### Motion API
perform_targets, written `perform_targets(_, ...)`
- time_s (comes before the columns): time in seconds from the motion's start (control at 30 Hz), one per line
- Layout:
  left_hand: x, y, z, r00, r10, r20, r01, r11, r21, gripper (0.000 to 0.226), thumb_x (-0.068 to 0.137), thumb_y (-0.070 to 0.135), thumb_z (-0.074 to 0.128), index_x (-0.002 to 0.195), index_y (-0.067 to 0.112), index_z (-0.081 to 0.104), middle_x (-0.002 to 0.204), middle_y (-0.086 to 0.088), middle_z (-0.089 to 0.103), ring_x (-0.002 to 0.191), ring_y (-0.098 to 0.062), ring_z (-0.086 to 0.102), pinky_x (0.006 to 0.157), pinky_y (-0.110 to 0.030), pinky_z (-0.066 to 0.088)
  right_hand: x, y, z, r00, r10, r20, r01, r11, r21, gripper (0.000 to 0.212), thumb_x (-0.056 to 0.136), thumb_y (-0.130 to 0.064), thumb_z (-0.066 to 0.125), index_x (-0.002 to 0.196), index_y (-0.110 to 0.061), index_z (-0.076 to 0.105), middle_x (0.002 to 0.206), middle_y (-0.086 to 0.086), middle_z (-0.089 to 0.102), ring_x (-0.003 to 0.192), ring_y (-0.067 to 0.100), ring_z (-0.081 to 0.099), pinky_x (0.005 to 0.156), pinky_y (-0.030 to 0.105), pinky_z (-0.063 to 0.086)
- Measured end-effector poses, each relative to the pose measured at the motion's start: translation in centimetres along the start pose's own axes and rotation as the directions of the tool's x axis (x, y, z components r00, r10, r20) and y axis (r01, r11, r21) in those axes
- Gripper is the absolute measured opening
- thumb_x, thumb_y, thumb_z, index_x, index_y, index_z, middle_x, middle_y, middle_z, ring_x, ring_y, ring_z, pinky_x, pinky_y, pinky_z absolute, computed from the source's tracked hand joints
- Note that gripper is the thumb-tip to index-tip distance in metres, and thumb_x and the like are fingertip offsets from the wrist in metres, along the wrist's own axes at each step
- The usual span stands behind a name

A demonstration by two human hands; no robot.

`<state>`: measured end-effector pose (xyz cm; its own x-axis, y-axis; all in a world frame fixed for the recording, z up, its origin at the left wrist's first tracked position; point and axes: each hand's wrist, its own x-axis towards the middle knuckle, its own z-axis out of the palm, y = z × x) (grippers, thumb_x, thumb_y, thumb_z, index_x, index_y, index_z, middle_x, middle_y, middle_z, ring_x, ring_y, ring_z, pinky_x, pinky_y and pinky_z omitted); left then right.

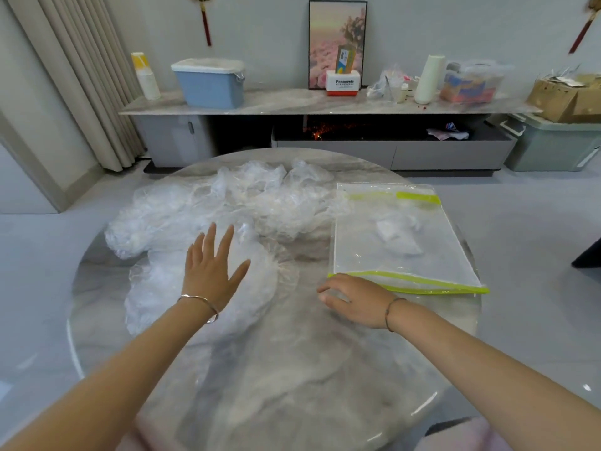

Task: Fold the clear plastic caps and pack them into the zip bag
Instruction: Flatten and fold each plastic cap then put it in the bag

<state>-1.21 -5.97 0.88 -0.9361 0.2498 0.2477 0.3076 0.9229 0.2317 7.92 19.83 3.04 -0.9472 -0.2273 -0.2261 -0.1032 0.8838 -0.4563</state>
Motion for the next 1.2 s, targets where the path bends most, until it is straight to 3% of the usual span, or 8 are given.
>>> perform_targets(0.17,2.9,-2.4,0.4,0.992,-0.089,0.086,0.088,0.996,0.018,0.06,0.094,0.047,0.044,0.145,0.019,0.031,0.147,-0.005,0.038,0.139,-0.025,0.026,0.115,-0.037,0.019,1.9,-2.0,0.6,1.0,-0.025,-0.001,0.025,1.0,-0.014,0.036,0.099,-0.038,0.041,0.128,-0.02,0.053,0.132,-0.001,0.049,0.121,0.015,0.048,0.1,0.025,0.035)
perform_targets(0.27,3.9,-2.8,0.5,0.994,-0.097,0.053,0.099,0.995,-0.03,0.038,0.092,0.04,0.053,0.126,0.023,0.055,0.115,0.002,0.063,0.116,-0.021,0.05,0.098,-0.032,0.037,2.5,-2.7,1.0,0.999,-0.042,-0.004,0.042,0.999,-0.021,0.036,0.099,-0.037,0.041,0.129,-0.02,0.052,0.133,0.0,0.049,0.121,0.015,0.048,0.1,0.025,0.035)
perform_targets(0.43,4.3,-2.9,-0.3,0.993,-0.083,-0.087,0.083,0.997,0.003,0.013,0.091,0.027,0.058,0.094,0.021,0.069,0.095,0.0,0.063,0.096,-0.021,0.054,0.082,-0.029,0.036,3.0,-3.0,1.5,0.997,-0.061,-0.041,0.06,0.998,-0.036,0.035,0.099,-0.036,0.043,0.128,-0.02,0.053,0.132,-0.002,0.05,0.121,0.016,0.048,0.1,0.025,0.035)
perform_targets(0.57,3.7,-1.1,-1.9,0.957,0.026,-0.29,-0.085,0.977,-0.193,0.006,0.087,0.022,0.065,0.086,0.016,0.067,0.091,-0.002,0.068,0.087,-0.025,0.061,0.076,-0.028,0.038,3.3,-2.2,0.8,0.957,-0.087,-0.276,0.083,0.996,-0.024,0.038,0.096,-0.03,0.052,0.132,-0.02,0.05,0.139,-0.005,0.045,0.126,0.015,0.045,0.103,0.024,0.032)
perform_targets(0.77,0.8,1.7,-2.5,0.977,0.145,-0.156,-0.198,0.886,-0.42,0.013,0.094,0.03,0.053,0.092,0.017,0.054,0.112,0.007,0.068,0.098,-0.016,0.065,0.077,-0.029,0.05,3.0,-1.0,-0.2,0.859,-0.063,-0.508,0.146,0.981,0.125,0.072,0.084,-0.023,0.069,0.144,-0.026,0.029,0.15,-0.005,0.027,0.138,0.01,0.026,0.113,0.032,0.026)
perform_targets(0.93,-2.3,4.7,-0.8,0.883,0.447,0.141,-0.297,0.766,-0.571,0.009,0.099,0.028,0.043,0.092,0.027,0.037,0.134,0.017,0.052,0.11,-0.009,0.057,0.083,-0.018,0.041,3.0,0.0,0.1,0.85,-0.246,-0.466,0.146,0.96,-0.239,0.113,0.068,-0.011,0.074,0.146,-0.043,-0.002,0.158,-0.001,-0.002,0.146,0.02,0.004,0.116,0.039,0.017)
perform_targets(1.07,-3.8,5.7,0.1,0.81,0.532,0.247,-0.301,0.739,-0.603,0.01,0.099,0.034,0.039,0.097,0.024,0.042,0.139,0.016,0.047,0.117,-0.005,0.051,0.094,-0.021,0.041,2.0,1.3,0.3,0.913,-0.304,-0.273,0.169,0.89,-0.424,0.057,0.079,-0.016,0.07,0.131,-0.026,0.05,0.156,-0.003,0.015,0.146,0.02,-0.001,0.113,0.032,-0.012)
perform_targets(1.2,-4.4,4.7,1.7,0.768,0.514,0.383,-0.355,0.838,-0.414,0.063,0.084,0.066,0.046,0.133,0.028,0.039,0.141,0.01,0.042,0.128,-0.009,0.038,0.11,-0.024,0.026,0.8,3.3,0.5,0.981,-0.156,-0.114,0.09,0.89,-0.448,0.037,0.088,-0.04,0.055,0.121,-0.024,0.058,0.147,-0.008,0.035,0.144,0.011,0.009,0.113,0.03,-0.013)
